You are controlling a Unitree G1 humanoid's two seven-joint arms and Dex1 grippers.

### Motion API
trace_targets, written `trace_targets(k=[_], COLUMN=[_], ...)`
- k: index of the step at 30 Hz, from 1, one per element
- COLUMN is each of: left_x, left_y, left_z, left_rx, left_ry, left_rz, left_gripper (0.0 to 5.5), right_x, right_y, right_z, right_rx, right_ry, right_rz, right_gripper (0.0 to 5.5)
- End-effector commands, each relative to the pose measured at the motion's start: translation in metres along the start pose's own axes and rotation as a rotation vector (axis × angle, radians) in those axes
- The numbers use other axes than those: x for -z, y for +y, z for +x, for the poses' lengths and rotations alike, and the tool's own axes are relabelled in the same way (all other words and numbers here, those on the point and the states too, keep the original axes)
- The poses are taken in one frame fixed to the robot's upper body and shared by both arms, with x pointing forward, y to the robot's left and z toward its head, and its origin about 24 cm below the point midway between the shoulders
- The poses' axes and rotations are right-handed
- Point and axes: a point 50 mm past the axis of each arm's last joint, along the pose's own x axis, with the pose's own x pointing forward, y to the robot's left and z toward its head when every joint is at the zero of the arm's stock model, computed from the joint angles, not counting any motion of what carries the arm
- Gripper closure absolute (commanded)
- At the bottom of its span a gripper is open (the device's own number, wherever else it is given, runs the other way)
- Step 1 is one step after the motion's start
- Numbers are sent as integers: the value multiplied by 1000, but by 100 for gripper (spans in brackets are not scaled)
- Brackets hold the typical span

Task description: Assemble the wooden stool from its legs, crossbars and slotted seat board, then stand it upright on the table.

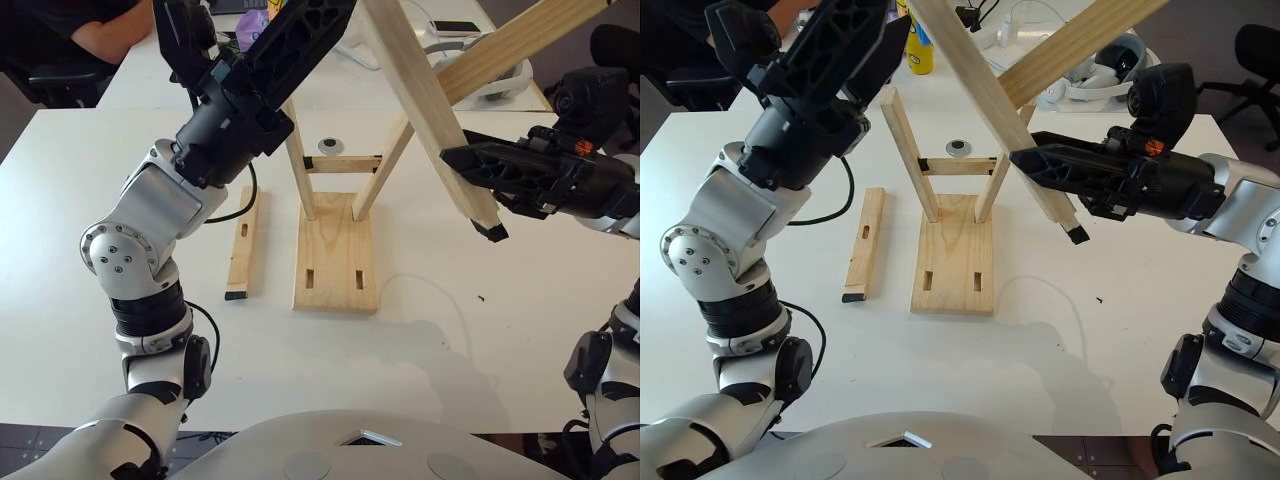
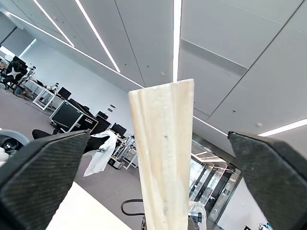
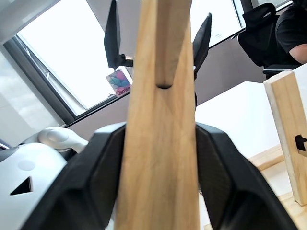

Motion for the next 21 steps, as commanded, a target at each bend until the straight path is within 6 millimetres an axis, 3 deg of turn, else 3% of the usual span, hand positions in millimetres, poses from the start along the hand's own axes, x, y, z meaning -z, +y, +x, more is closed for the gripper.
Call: trace_targets(k=[1,7,21], left_x=[8,11,14], left_y=[-5,-6,-4], left_z=[0,-1,-9], left_rx=[25,30,34], left_ry=[78,120,200], left_rz=[-19,-22,7], left_gripper=[10,10,236], right_x=[7,10,10], right_y=[1,0,-5], right_z=[-1,-2,-4], right_rx=[-23,-32,-47], right_ry=[51,87,93], right_rz=[15,15,10], right_gripper=[340,340,340])
